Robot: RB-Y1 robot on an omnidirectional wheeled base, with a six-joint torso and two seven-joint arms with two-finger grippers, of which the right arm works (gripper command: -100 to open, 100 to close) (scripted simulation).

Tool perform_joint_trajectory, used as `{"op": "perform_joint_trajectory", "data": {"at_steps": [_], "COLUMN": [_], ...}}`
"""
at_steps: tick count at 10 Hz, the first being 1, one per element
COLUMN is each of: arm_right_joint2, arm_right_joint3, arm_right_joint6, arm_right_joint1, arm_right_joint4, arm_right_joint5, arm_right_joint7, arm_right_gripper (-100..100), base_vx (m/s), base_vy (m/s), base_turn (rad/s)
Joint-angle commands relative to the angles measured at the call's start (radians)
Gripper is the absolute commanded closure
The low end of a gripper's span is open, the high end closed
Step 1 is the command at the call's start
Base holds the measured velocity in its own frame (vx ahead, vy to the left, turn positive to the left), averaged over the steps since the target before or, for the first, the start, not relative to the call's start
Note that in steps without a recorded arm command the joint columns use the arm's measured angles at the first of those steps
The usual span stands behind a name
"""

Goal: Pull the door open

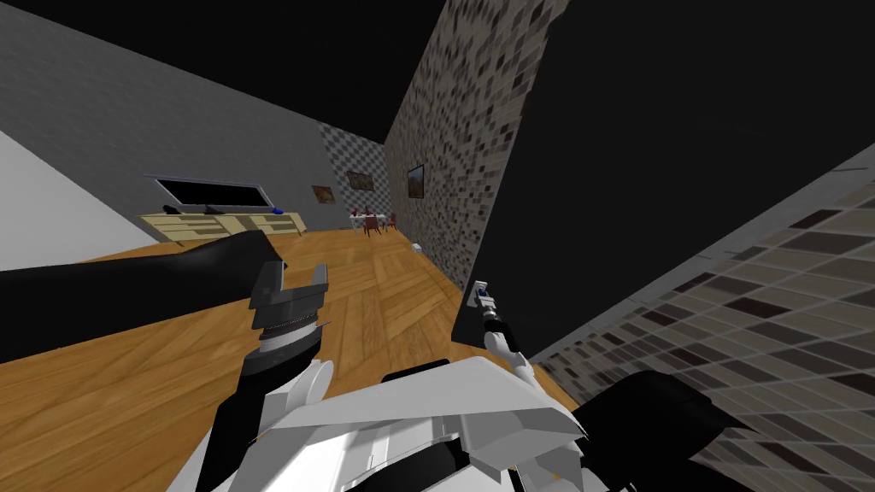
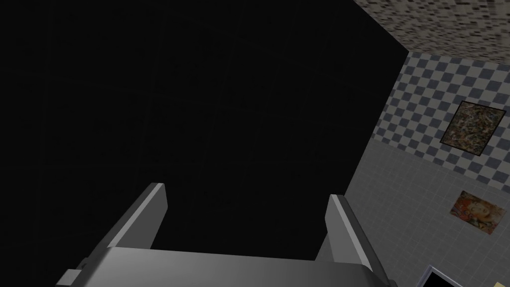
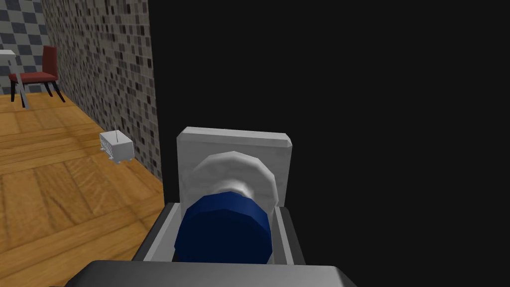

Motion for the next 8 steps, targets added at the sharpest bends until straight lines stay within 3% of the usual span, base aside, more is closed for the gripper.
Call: {"op": "perform_joint_trajectory", "data": {"at_steps": [1,6,7,8], "arm_right_joint2": [-0.012,-0.055,-0.050,-0.064], "arm_right_joint3": [0.016,0.055,0.048,0.062], "arm_right_joint6": [-0.005,-0.023,-0.020,-0.027], "arm_right_joint1": [0.009,0.027,0.024,0.032], "arm_right_joint4": [-0.006,-0.018,-0.016,-0.017], "arm_right_joint5": [0.002,0.008,0.007,0.010], "arm_right_joint7": [-0.014,-0.055,-0.048,-0.063], "arm_right_gripper": [100,100,100,100], "base_vx": [-0.198,-0.200,-0.088,-0.160], "base_vy": [-0.012,-0.032,-0.004,-0.034], "base_turn": [0.121,0.108,0.027,0.131]}}
